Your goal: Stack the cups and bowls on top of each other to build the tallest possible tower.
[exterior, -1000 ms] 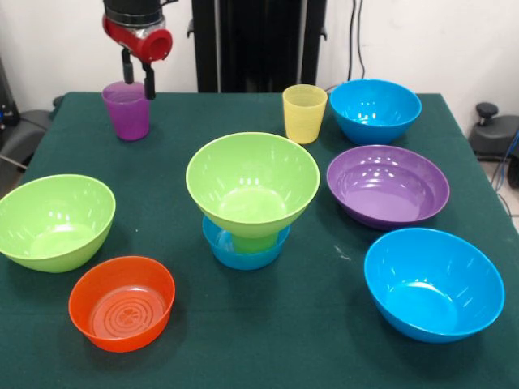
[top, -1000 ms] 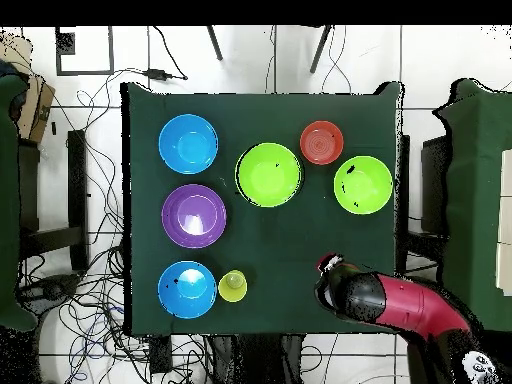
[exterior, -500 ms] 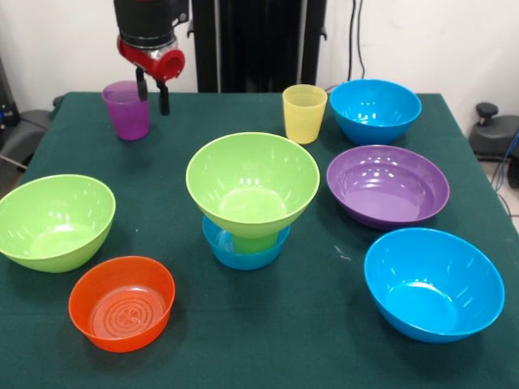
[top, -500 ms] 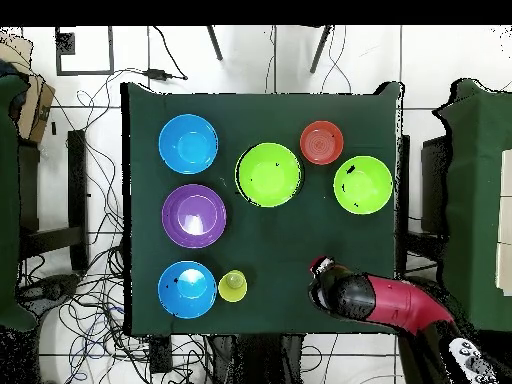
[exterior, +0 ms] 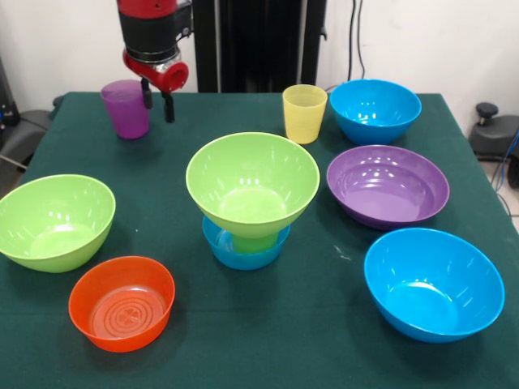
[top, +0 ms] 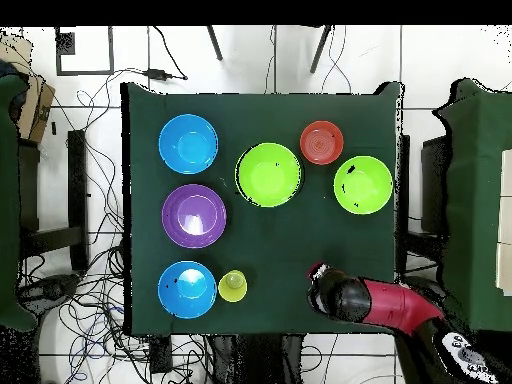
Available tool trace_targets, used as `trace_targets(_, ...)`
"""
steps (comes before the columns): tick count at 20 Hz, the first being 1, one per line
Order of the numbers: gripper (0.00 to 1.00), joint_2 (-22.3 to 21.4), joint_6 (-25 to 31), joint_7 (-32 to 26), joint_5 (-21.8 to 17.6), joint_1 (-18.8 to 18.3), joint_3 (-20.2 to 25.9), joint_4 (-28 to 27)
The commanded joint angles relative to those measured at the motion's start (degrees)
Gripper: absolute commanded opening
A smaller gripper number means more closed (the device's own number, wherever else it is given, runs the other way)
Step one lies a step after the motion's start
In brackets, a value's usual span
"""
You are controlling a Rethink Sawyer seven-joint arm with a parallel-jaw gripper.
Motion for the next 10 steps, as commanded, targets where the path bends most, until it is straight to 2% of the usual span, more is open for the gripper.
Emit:
trace_targets(1,1.0,0.6,-0.8,-2.9,-2.9,0.0,2.9,-4.4)
trace_targets(6,1.0,-6.1,5.4,-5.0,0.2,-0.5,5.1,-1.4)
trace_targets(10,1.0,-7.5,6.8,-5.2,1.0,-0.6,6.1,-1.1)
